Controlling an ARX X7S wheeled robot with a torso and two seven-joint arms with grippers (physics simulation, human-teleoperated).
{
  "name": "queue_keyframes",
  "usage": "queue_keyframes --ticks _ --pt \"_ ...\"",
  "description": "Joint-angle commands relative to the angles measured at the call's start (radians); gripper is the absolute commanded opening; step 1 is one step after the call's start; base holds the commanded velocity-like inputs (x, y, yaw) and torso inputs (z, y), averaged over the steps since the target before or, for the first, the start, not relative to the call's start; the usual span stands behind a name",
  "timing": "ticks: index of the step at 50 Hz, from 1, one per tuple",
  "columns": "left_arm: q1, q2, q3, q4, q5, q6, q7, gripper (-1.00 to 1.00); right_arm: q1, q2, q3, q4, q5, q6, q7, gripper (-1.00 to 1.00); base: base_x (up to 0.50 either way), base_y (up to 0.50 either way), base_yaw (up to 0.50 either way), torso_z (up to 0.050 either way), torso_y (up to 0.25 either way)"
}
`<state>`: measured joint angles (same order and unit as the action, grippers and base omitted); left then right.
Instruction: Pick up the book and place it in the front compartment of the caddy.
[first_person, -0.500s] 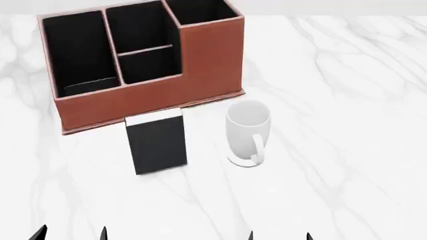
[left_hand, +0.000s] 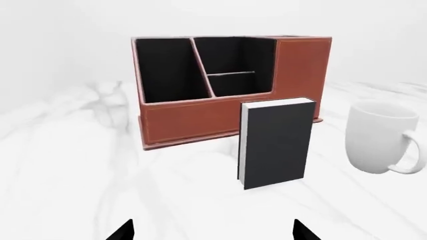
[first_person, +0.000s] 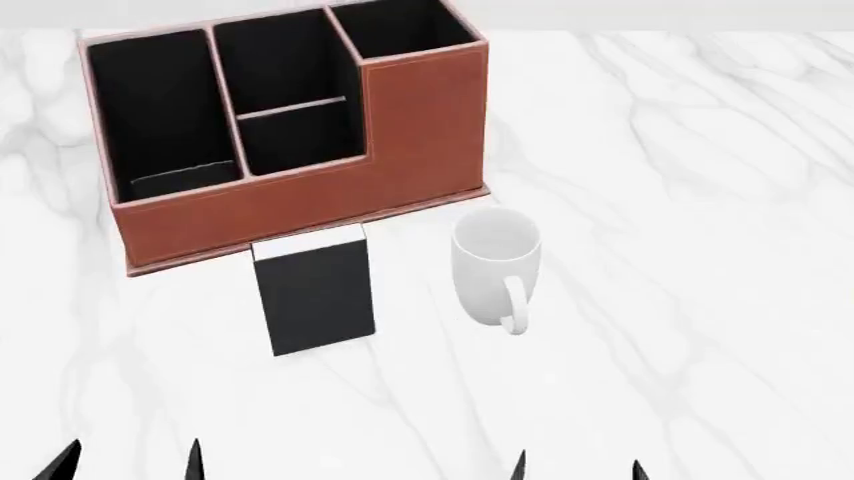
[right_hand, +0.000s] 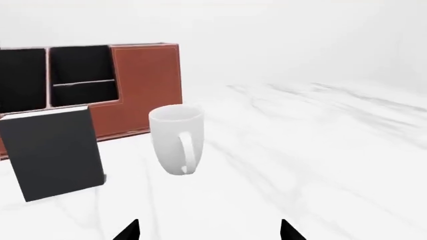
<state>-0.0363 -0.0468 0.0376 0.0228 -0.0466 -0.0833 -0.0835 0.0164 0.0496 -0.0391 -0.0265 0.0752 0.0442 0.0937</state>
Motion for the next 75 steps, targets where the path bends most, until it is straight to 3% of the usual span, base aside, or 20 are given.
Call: queue_keyframes --ticks 1,7,16,30,75 --pt "-0.055 -0.026 -0.017 0.181 -0.063 -0.175 -0.039 1.0 0.035 0.032 0.006 -0.173 0.053 0.164 0.043 1.0 0.0 0.0 0.0 0.0 0.0" --pt "-0.098 -0.07 -0.025 0.453 -0.145 -0.453 -0.035 1.0 0.079 0.071 0.045 -0.394 0.158 0.366 0.038 1.0 0.13 0.0 0.0 0.0 0.0" --pt "-0.11 -0.11 -0.038 0.626 -0.194 -0.54 -0.026 1.0 0.115 0.117 0.073 -0.59 0.18 0.483 0.078 1.0 0.49 0.0 0.0 0.0 0.0" --pt "-0.119 -0.121 -0.065 0.67 -0.227 -0.545 -0.037 1.0 0.132 0.137 0.103 -0.684 0.227 0.537 0.095 1.0 0.5 0.0 0.0 0.0 0.0" --pt "-0.109 -0.149 -0.046 0.643 -0.26 -0.525 -0.054 1.0 0.147 0.146 0.106 -0.629 0.222 0.531 0.167 1.0 0.5 0.0 0.0 0.0 0.001"
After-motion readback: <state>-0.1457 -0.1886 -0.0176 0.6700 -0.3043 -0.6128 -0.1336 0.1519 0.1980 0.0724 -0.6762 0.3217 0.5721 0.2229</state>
